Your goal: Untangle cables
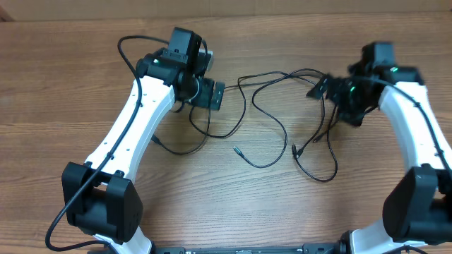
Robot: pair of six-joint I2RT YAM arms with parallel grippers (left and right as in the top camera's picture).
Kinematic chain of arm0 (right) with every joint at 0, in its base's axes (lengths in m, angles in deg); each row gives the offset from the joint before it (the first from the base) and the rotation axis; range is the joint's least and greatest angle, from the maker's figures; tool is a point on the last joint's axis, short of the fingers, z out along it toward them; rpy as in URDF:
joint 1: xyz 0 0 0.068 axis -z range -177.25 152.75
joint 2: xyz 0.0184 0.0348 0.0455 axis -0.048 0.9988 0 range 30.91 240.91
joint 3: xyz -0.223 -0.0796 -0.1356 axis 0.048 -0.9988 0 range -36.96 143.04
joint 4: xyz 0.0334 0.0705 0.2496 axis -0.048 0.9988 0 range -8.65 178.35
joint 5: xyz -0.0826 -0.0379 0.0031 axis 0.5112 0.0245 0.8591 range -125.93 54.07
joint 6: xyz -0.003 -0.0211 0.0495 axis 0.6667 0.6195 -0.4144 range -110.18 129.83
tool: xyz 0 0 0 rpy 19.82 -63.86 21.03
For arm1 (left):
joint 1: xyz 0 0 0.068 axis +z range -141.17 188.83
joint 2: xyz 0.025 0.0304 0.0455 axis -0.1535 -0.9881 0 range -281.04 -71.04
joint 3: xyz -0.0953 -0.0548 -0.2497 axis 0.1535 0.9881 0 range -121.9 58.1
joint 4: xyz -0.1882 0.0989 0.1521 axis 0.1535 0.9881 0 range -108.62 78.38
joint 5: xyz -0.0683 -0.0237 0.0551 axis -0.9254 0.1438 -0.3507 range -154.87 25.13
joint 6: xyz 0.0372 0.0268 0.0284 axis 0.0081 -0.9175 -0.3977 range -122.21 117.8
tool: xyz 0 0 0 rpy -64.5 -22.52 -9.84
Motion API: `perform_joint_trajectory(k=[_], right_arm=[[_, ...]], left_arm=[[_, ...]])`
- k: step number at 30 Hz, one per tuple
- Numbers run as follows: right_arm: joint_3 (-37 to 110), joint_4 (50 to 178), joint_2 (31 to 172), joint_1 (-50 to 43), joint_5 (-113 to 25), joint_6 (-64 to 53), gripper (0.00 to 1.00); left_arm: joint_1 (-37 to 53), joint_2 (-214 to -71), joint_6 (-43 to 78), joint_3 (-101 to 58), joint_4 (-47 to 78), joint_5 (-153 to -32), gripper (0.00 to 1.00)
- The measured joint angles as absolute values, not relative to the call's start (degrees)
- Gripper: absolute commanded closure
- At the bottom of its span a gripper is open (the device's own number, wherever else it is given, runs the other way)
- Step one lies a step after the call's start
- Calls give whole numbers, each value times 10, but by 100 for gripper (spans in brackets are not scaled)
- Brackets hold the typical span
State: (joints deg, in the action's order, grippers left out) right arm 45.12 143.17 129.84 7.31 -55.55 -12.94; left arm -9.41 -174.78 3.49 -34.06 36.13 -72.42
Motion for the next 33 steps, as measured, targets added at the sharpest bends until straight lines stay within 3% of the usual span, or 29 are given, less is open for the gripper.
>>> perform_joint_trajectory(k=[2,3,5,10,11,13,14,16,23,25,26,27,29,31,33], right_arm=[[491,1450,1298,90,-545,-126,0],[497,1451,1297,97,-545,-126,0],[501,1459,1298,123,-537,-126,0],[499,1465,1298,190,-528,-126,0],[499,1465,1298,199,-525,-126,0],[499,1464,1298,207,-522,-126,0],[499,1464,1298,207,-522,-126,0],[499,1463,1298,207,-522,-126,0],[499,1463,1298,207,-522,-126,0],[499,1463,1298,207,-522,-126,0],[499,1463,1298,207,-522,-126,0],[499,1463,1298,207,-522,-126,0],[499,1463,1298,207,-522,-126,0],[499,1463,1298,207,-522,-126,0],[499,1463,1298,207,-522,-126,0]], left_arm=[[-94,-1748,53,-340,323,-748,0],[-94,-1748,62,-340,306,-766,27],[-94,-1748,76,-340,284,-801,96],[-96,-1748,116,-340,220,-847,96],[-101,-1748,130,-340,215,-846,90],[-113,-1748,154,-340,212,-827,64],[-123,-1749,163,-340,210,-813,42],[-146,-1754,173,-340,203,-785,22],[-233,-1823,189,-340,163,-674,20],[-240,-1848,189,-340,142,-657,22],[-242,-1863,189,-340,134,-650,32],[-244,-1876,189,-340,131,-645,62],[-245,-1907,194,-340,123,-637,85],[-245,-1929,193,-340,126,-638,96],[-245,-1942,193,-339,144,-647,96]])
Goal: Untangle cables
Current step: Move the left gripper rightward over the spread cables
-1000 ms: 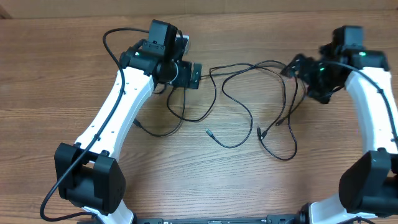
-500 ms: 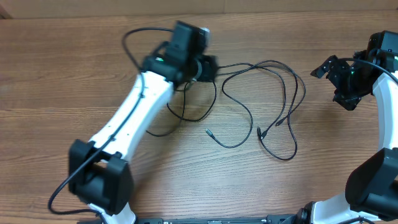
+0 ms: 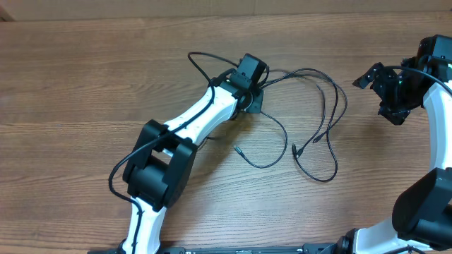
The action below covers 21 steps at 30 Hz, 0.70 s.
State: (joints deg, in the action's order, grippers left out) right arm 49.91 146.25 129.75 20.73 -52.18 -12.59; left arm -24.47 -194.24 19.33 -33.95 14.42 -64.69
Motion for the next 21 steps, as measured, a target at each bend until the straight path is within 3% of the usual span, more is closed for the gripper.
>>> perform_joint_trajectory(k=[7,10,17,21], right_arm=[[499,1463,1298,207,-522,-126,0],[499,1463,1298,207,-522,-126,0],[499,1463,1298,207,-522,-126,0],[499,1462,1298,207,-522,-126,0]], left_arm=[[-245,-1944,193,-339,265,-692,94],[-245,-1944,185,-339,308,-696,54],[-229,-1946,173,-408,391,-703,41],[-216,-1946,173,-501,382,-703,40]])
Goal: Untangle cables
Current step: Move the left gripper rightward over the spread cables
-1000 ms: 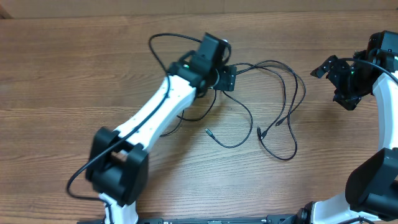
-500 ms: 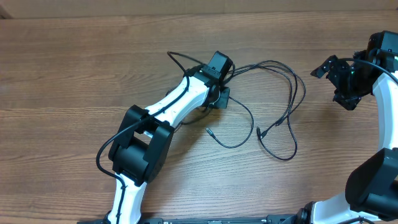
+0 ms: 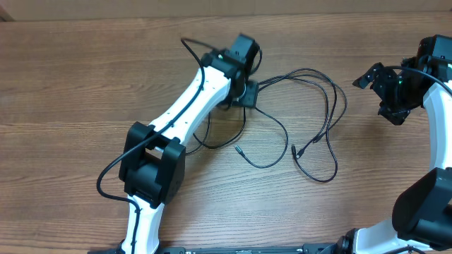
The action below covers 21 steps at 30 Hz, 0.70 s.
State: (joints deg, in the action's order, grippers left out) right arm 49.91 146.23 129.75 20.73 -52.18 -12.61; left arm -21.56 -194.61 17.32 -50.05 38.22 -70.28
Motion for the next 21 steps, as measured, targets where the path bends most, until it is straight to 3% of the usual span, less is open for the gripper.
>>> perform_joint_trajectory(k=[9,14,15,16,17,21], right_arm=[[499,1463,1298,207,-522,-126,0],[499,1463,1298,207,-522,-126,0],[499,1462,1298,207,-522,-126,0],[499,1462,1298,207,-522,-126,0],[499,1463,1298,207,-522,-126,0],[499,1463,1298,207,-522,-126,0]], left_arm=[[-232,-1951,189,-511,284,-698,33],[-248,-1994,199,-500,285,-697,35],[-249,-2002,200,-498,289,-696,51],[-249,-2010,201,-498,294,-696,86],[-249,-2018,202,-497,301,-696,96],[-249,-2027,202,-493,353,-694,96]])
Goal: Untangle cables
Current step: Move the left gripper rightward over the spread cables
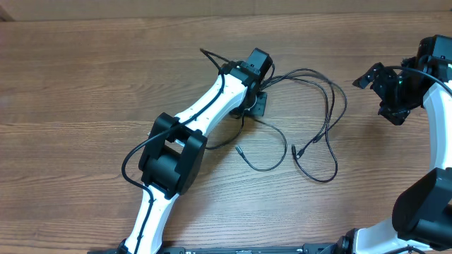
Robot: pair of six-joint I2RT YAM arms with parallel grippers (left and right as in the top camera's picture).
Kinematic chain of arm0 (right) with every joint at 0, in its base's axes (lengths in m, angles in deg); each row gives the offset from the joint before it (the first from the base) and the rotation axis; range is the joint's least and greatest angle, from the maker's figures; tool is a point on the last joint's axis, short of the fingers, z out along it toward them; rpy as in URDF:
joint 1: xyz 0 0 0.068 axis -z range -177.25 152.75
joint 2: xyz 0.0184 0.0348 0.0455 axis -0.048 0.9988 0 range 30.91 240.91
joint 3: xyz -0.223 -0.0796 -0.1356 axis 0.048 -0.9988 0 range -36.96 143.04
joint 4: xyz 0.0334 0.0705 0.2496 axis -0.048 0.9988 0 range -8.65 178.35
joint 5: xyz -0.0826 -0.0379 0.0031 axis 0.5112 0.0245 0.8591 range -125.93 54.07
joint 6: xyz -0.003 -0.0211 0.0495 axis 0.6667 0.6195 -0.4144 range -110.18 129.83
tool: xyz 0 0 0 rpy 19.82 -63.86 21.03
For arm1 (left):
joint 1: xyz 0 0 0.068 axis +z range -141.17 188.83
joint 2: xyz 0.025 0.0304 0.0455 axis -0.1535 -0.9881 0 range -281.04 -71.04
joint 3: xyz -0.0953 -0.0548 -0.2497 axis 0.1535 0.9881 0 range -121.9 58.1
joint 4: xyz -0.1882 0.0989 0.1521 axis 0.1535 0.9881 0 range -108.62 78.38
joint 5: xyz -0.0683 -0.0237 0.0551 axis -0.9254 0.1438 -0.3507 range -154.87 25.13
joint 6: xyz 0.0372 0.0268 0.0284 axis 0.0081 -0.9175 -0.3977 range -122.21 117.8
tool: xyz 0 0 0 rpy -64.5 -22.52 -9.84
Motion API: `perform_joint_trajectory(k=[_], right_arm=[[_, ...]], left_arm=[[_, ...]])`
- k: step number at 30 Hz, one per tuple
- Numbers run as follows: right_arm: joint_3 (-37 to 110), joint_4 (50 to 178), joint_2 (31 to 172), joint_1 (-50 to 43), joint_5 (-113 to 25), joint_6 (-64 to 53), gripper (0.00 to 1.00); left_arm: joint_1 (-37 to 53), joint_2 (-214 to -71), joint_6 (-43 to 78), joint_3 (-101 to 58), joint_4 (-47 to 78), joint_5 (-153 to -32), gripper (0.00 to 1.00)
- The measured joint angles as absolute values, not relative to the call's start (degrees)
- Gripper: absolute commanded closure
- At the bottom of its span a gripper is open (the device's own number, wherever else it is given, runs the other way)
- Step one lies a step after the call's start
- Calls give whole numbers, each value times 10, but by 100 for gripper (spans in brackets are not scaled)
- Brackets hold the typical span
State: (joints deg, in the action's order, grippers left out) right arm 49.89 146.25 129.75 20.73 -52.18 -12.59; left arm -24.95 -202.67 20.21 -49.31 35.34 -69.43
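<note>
Thin black cables lie tangled in loops at the table's middle right, with two loose plug ends toward the front. My left gripper is down at the left end of the tangle, apparently shut on a cable strand that runs out to its right. The grip itself is hidden under the wrist. My right gripper hangs open at the far right, clear of the cables, with nothing in it.
The wooden table stretches bare to the left. My left arm's own cable arches behind its wrist. The right arm stands along the right edge.
My left gripper has moved a little right and toward the front, and the arm's elbow has swung right. The cable loops near it shifted slightly. The right gripper has stayed still.
At first my left gripper was at the tangle's left end and my right was on the cables at their right end. Then the right had let go and drawn back right while the left sat further right. The left has since shifted back and forth there.
</note>
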Motion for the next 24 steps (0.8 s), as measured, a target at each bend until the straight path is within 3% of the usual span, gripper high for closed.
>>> perform_joint_trajectory(k=[11,16,19,20,21,23,24], right_arm=[[499,1463,1298,207,-522,-126,0],[499,1462,1298,207,-522,-126,0],[499,1461,1298,207,-522,-126,0],[499,1461,1298,207,-522,-126,0],[499,1461,1298,207,-522,-126,0],[499,1461,1298,207,-522,-126,0],[499,1461,1298,207,-522,-126,0]], left_arm=[[-249,-2028,169,-491,589,-694,93],[-248,-2028,142,-500,664,-694,78],[-244,-2030,137,-554,687,-694,50],[-242,-2033,134,-582,689,-694,30],[-240,-2033,133,-607,688,-693,20],[-233,-2033,129,-674,679,-693,5],[-229,-2033,128,-701,668,-693,3]])
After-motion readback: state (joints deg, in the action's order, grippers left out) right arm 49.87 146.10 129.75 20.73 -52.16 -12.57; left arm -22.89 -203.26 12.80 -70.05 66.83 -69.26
